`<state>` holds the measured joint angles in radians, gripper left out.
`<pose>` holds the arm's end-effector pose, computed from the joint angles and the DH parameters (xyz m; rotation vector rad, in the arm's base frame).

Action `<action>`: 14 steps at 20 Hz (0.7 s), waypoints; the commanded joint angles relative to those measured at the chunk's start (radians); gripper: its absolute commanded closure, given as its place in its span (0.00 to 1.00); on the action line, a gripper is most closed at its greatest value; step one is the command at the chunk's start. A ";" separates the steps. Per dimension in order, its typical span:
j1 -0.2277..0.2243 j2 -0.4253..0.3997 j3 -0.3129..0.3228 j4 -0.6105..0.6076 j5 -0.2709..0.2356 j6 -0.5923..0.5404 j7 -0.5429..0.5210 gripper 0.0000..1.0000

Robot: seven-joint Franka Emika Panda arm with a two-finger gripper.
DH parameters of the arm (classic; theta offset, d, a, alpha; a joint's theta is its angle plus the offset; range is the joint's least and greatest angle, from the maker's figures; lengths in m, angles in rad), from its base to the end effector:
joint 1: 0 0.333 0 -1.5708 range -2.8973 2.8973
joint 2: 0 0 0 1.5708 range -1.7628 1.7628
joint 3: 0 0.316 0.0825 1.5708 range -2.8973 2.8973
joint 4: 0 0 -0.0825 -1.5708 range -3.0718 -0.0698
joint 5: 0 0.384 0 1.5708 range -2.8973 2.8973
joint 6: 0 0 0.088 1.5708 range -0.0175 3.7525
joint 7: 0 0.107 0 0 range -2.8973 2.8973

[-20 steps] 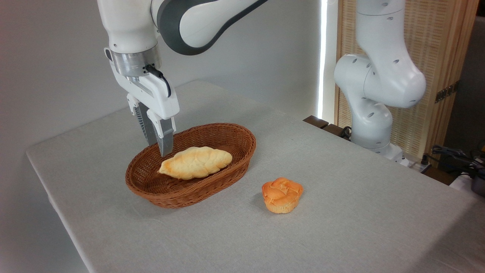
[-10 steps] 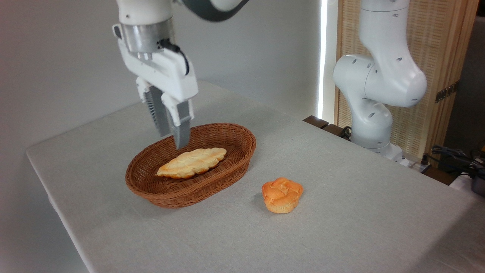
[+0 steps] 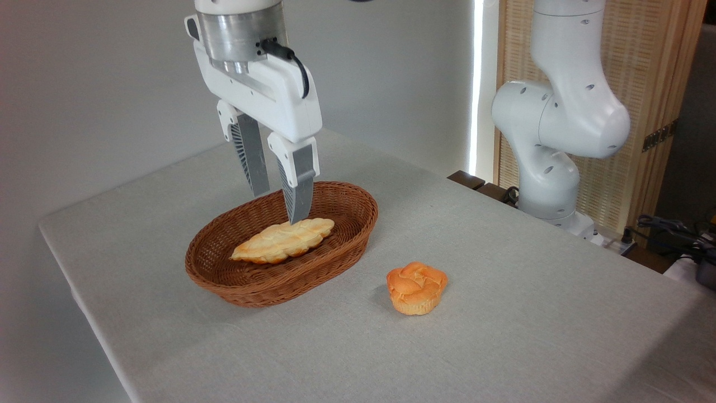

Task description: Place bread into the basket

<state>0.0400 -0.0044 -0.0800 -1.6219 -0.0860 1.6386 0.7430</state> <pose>0.5580 -0.0311 0.6091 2.8384 -1.1636 0.0756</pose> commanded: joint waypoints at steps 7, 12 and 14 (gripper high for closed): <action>-0.005 0.003 0.042 0.059 0.009 -0.045 0.013 0.00; -0.006 0.003 0.054 0.063 0.012 -0.074 0.013 0.00; -0.006 0.003 0.049 0.063 0.037 -0.075 0.013 0.00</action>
<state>0.0407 -0.0046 -0.0356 -1.5786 -0.0826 1.5946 0.7430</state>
